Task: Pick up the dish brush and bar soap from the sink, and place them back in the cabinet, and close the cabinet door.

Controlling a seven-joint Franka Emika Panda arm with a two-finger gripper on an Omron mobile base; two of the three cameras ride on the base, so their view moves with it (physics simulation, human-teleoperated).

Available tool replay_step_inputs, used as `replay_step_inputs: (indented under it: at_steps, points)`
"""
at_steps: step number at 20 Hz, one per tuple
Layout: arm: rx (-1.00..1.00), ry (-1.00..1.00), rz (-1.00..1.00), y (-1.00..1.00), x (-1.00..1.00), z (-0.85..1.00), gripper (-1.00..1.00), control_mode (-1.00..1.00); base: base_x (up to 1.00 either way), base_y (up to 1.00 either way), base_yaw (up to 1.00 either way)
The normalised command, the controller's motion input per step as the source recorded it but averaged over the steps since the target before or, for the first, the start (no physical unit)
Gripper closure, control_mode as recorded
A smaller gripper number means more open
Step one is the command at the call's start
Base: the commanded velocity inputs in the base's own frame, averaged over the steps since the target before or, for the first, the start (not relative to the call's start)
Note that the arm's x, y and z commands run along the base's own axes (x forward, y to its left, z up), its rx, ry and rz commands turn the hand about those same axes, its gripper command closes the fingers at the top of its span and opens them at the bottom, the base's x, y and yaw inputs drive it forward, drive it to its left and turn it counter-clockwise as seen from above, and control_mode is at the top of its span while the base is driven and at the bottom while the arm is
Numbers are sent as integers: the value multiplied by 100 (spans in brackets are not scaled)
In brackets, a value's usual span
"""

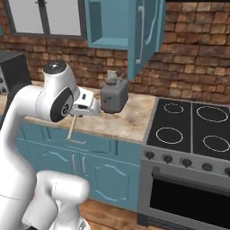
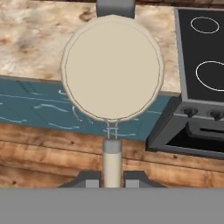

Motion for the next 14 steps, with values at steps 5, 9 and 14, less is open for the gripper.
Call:
replay_step_inputs:
  at_steps: [5, 9, 14]
  points:
    - [0, 0, 0, 0, 0, 0, 100, 100, 47, 36, -27]
    - [0, 0, 0, 0, 0, 0, 100, 100, 61, 50, -25]
    - [0, 0, 0, 0, 0, 0, 100, 100, 57, 22, -13]
